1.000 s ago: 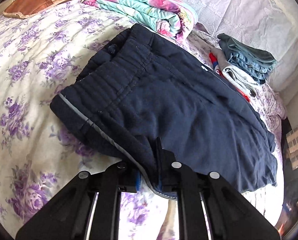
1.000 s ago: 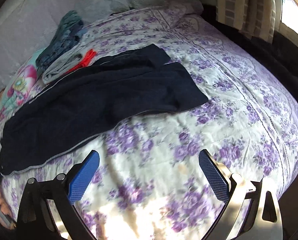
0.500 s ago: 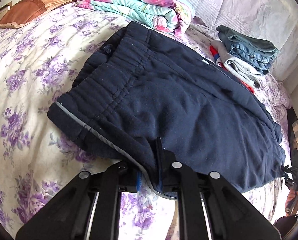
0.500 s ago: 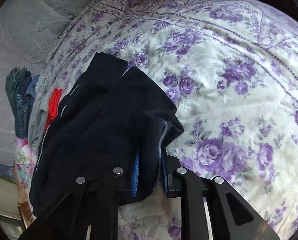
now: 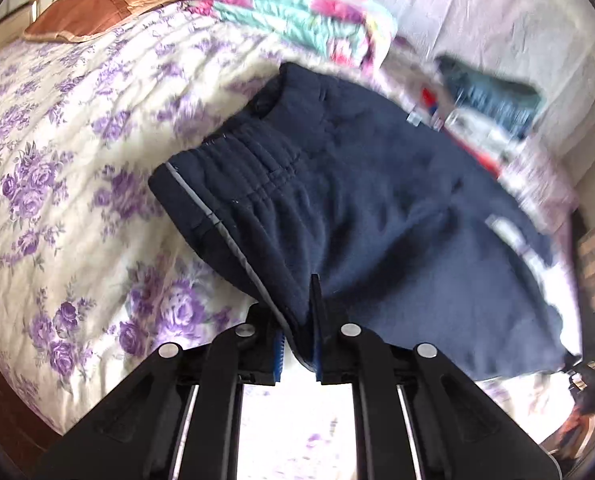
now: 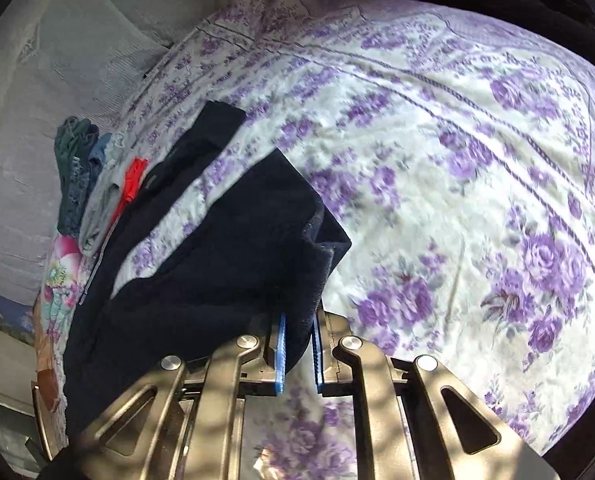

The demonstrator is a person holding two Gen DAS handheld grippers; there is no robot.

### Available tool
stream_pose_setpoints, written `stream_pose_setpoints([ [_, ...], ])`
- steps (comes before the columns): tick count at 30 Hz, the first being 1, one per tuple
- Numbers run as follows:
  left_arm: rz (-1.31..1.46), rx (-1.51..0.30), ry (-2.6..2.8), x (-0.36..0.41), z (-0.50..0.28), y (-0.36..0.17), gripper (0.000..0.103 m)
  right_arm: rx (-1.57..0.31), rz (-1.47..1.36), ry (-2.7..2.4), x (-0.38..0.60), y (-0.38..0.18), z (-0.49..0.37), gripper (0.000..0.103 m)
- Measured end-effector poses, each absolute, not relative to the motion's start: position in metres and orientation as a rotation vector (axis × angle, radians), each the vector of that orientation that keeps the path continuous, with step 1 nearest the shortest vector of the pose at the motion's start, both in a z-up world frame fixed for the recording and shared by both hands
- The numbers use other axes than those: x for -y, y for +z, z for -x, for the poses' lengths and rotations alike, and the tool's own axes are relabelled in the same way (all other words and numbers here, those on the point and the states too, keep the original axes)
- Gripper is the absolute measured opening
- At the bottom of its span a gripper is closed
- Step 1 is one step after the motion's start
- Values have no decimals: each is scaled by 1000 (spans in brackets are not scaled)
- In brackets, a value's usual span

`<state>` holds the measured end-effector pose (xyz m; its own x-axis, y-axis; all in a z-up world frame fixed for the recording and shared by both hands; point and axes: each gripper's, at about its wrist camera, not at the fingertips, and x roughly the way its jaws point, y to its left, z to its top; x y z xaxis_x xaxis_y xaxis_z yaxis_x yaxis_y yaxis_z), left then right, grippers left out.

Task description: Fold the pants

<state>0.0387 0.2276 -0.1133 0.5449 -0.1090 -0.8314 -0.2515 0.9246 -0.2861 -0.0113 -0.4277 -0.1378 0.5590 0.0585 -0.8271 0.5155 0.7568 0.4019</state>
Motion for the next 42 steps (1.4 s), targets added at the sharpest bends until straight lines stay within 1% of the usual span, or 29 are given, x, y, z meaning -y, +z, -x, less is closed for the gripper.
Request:
stream_pose_setpoints([
  [2, 402, -1007, 91, -228, -38, -120, 15, -966, -655, -300, 425, -142, 8, 17],
  [3, 399, -999, 93, -230, -33, -113, 22, -977, -622, -314, 423, -136, 8, 22],
  [4, 381, -988, 103, -231, -28, -105, 28, -987, -573, -340, 420, -126, 9, 41],
  [5, 346, -957, 133, -233, -21, -93, 45, -971, -512, -384, 417, -112, 11, 52],
  [6, 306, -899, 178, -238, -10, -76, 58, -931, -451, -429, 415, -98, 17, 66],
  [8, 256, -830, 221, -246, 2, -50, 65, -858, -358, -476, 416, -68, 15, 70],
  [10, 212, -789, 230, -252, -4, -21, 66, -823, -342, -419, 422, -43, -9, 78],
  [12, 153, -792, 179, -248, -33, 0, 67, -833, -344, -275, 428, -31, -52, 81],
  [13, 129, -811, 137, -243, -55, 5, 67, -847, -341, -216, 427, -30, -77, 81],
  [15, 115, -864, 47, -235, -104, 5, 72, -882, -356, -172, 426, -37, -129, 81],
  [17, 103, -915, 8, -224, -148, -6, 72, -939, -403, -169, 428, -55, -176, 81],
  [18, 77, -951, -12, -215, -175, -18, 72, -977, -434, -160, 427, -67, -193, 80],
  [21, 40, -1065, -40, -198, -231, -57, 72, -1064, -497, -162, 431, -103, -233, 70],
  [23, 23, -1124, -37, -190, -255, -83, 70, -1090, -529, -153, 431, -122, -252, 67],
  [25, 25, -1191, -18, -190, -275, -108, 69, -1073, -548, -163, 429, -134, -264, 66],
  [26, 11, -1216, -9, -189, -280, -119, 70, -1034, -523, -171, 426, -134, -267, 61],
  [27, 5, -1221, -3, -188, -283, -124, 75, -1018, -488, -166, 421, -135, -272, 30],
  [28, -4, -1214, -2, -184, -285, -125, 78, -1011, -483, -168, 419, -134, -274, 11],
  [30, -28, -1211, 14, -179, -283, -125, 78, -980, -518, -199, 426, -123, -268, 11],
  [32, -53, -1197, 12, -175, -279, -123, 77, -917, -527, -201, 433, -96, -254, 10],
  [35, -65, -1182, -10, -174, -271, -122, 75, -923, -497, -224, 435, -72, -235, 10],
  [36, -66, -1180, -17, -176, -270, -123, 75, -951, -472, -242, 433, -75, -233, 10],
  [38, -64, -1179, -17, -175, -272, -126, 77, -1058, -446, -289, 433, -103, -240, 11],
  [39, -72, -1176, -17, -172, -272, -130, 81, -1116, -446, -313, 434, -121, -244, 12],
  [40, -86, -1175, -14, -168, -273, -132, 82, -1127, -431, -325, 434, -134, -245, 14],
  [41, -107, -1172, -8, -164, -272, -134, 84, -1067, -368, -339, 427, -130, -244, 16],
  [42, -120, -1172, -5, -165, -274, -133, 84, -1085, -269, -371, 418, -128, -246, 28],
])
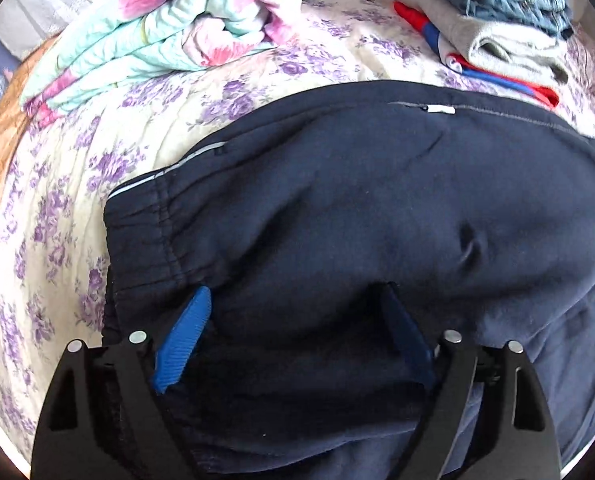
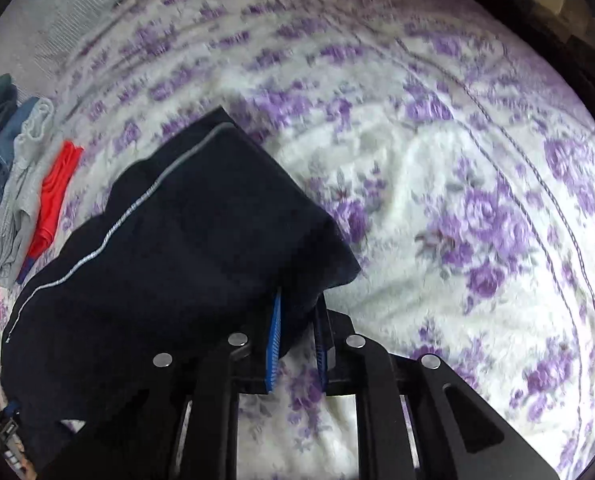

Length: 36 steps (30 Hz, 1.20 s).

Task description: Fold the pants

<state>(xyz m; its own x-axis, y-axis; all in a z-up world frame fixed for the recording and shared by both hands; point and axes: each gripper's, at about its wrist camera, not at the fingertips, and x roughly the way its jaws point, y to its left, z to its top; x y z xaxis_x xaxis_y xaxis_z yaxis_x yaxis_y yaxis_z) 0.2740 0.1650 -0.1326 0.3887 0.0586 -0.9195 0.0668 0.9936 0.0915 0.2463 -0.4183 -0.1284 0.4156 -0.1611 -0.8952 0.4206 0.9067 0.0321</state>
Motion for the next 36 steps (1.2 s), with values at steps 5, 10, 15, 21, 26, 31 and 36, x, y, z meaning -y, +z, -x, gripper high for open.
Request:
stream_pose_setpoints([
  [5, -112, -1162, -49, -179, -262, -105, 76, -1077, -197, -385, 396, -93, -221, 57],
  [10, -131, -1061, -42, -214, -255, -57, 83, -841, -271, -205, 353, -38, -128, 74],
  [15, -143, -1043, -132, -232, -302, -45, 84, -787, -308, -133, 315, -36, -65, 75],
  [21, -134, -1160, -330, -223, -367, -85, 88, -820, -257, -207, 293, -32, -37, 74],
  [26, -126, -1246, -408, -217, -376, -132, 80, -841, -205, -240, 288, -31, -50, 75],
  [31, -191, -1042, -495, -207, -343, -111, 25, -868, -101, 74, 222, -13, -126, 75],
  [36, -229, -979, -489, -206, -333, -106, 23, -920, 125, 568, 103, -14, -240, 77],
])
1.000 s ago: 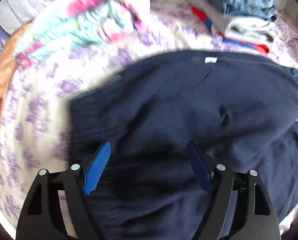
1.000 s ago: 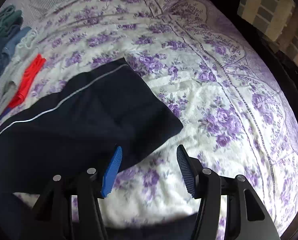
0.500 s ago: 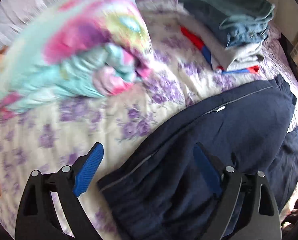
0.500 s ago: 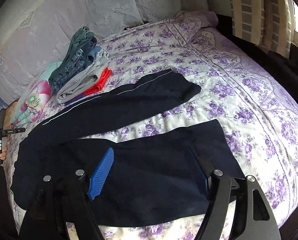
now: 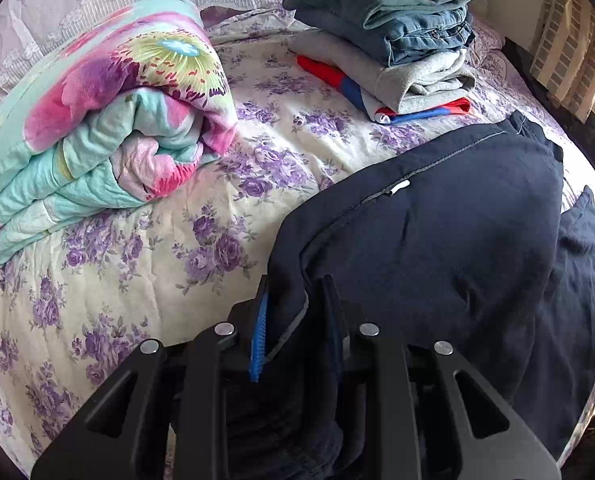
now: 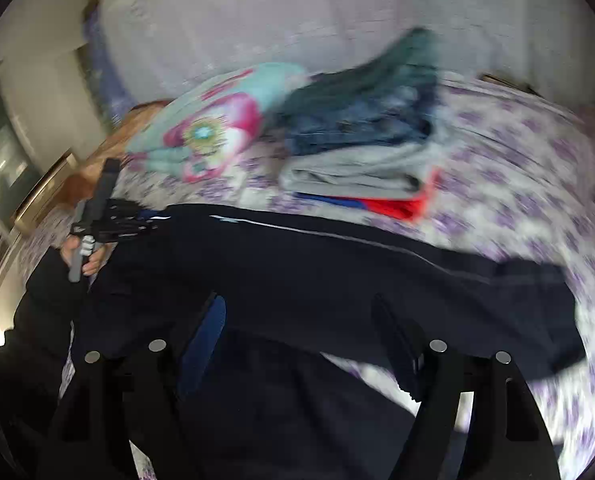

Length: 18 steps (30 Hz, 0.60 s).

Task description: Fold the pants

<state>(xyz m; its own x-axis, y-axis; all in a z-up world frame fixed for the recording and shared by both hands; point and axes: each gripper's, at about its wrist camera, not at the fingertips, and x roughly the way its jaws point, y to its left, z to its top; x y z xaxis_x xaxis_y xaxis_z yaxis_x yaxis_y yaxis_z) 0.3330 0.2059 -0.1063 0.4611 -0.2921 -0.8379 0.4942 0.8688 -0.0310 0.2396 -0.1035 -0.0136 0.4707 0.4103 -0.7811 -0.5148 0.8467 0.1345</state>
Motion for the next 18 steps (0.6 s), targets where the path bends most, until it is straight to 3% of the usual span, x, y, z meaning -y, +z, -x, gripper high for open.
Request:
stream_pose_setpoints([
  [6, -209, -948, -519, -216, -326, -98, 24, -1090, 415, 791, -5, -72, -340, 77],
  [14, -204, -948, -534, -222, -325, -99, 24, -1212, 573, 823, -40, -138, -404, 76],
  [16, -205, -955, -530, -223, -326, -101, 25, -1231, 515, 895, -38, -147, -403, 34],
  [18, -207, -965, -513, -223, -327, -103, 26, -1192, 506, 953, -38, -140, -393, 7],
])
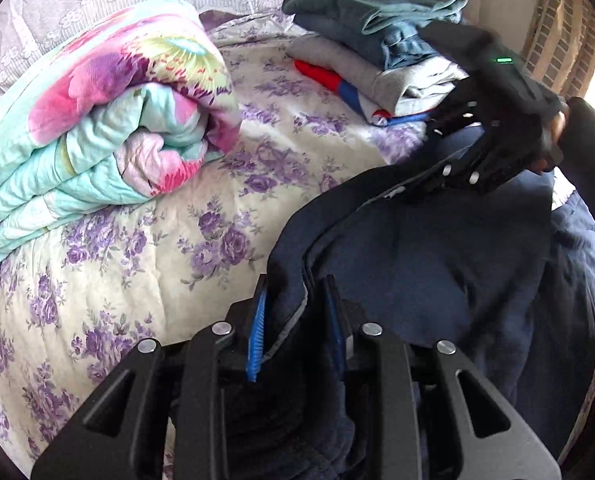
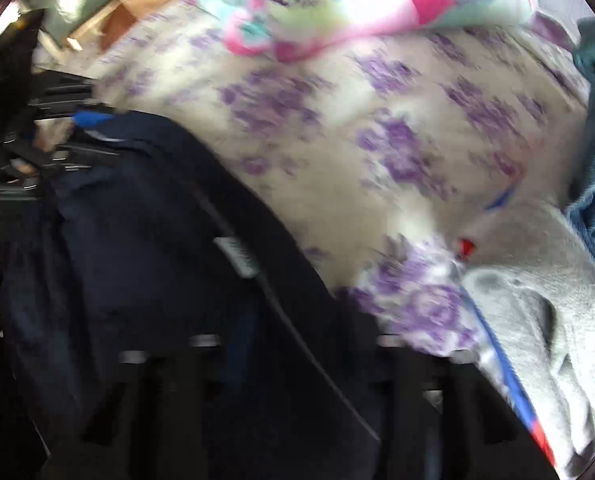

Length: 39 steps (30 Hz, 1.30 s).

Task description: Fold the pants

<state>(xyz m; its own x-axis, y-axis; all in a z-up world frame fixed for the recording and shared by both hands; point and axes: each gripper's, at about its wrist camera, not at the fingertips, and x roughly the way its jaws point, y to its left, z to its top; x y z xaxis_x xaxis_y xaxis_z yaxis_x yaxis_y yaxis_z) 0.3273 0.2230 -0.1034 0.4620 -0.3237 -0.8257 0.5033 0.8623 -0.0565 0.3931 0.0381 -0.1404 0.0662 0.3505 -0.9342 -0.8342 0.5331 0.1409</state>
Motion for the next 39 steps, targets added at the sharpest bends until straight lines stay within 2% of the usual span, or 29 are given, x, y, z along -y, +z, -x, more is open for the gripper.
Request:
stream_pose_setpoints([
  [5, -152, -918, -403, -229, -336, -92, 28, -1023, 477, 839, -38, -116, -402, 8],
  [10, -180, -947, -308, -229, -351, -110, 31, -1063, 531, 760, -59, -138, -418, 8],
  [14, -204, -930, -316, -227, -348, -102, 30, -1045, 461, 734, -58, -117, -412, 7],
  [20, -214, -817, -352, -224, -302, -50, 26, -928, 390, 736, -31, -37, -341, 7],
  [25, -260, -739, -426, -219, -220, -12, 25, -872, 326, 746, -17, -7, -256, 7],
  [28, -279, -739, -470, -226, -162, -16, 25, -872, 328, 774, -15, -12, -194, 8],
  [33, -237, -822, -495, -242, -103, -59, 20, -981, 398, 770, -33, -62, -109, 8],
  [39, -151, -925, -478, -250, -77, -116, 19, -1073, 411, 723, -45, -122, -77, 9],
])
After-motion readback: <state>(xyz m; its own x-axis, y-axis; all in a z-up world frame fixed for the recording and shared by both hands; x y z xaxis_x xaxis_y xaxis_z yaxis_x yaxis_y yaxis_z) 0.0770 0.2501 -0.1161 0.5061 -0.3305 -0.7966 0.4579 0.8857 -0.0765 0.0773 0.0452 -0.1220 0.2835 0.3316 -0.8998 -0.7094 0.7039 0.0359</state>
